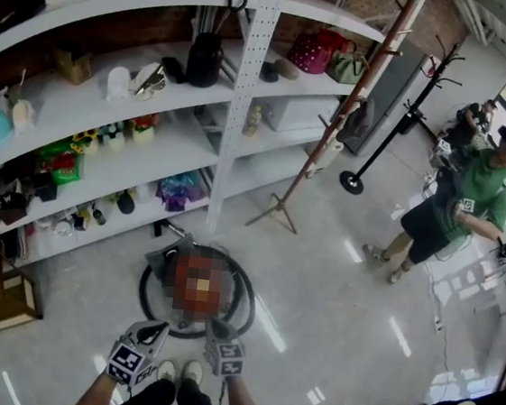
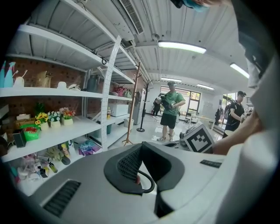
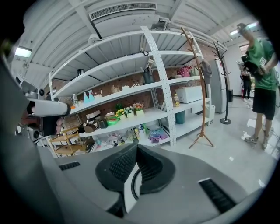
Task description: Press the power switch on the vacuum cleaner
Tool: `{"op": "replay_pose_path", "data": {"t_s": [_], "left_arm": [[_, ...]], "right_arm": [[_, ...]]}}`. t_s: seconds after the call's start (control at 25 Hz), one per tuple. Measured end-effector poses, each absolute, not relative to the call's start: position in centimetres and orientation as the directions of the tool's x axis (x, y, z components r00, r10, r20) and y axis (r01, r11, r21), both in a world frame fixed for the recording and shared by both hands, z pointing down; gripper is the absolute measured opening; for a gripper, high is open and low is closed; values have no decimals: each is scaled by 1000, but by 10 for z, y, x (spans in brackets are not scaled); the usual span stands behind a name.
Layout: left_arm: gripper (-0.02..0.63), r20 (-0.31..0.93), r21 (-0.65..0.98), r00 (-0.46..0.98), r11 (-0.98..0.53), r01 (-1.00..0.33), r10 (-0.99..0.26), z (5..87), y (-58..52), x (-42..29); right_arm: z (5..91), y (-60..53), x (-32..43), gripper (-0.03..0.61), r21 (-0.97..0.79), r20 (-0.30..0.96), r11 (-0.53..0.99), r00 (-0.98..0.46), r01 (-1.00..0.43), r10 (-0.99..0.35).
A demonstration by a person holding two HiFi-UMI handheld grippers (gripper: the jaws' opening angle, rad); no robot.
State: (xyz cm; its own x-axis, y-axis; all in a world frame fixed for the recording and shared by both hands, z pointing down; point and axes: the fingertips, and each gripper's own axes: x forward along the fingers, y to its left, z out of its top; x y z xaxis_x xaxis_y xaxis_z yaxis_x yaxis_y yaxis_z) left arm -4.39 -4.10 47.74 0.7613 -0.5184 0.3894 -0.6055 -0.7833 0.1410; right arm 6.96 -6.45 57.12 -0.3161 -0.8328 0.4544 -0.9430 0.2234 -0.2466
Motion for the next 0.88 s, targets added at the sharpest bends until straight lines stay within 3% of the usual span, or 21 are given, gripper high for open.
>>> {"op": "replay_pose_path", "data": {"t_s": [0.88], "left_arm": [[8,265,92,798,-810,-579,-541,394,-66,-27]], "right_arm": [[435,-68,93,8,-224,337,197,-265,-955,-903]]}}
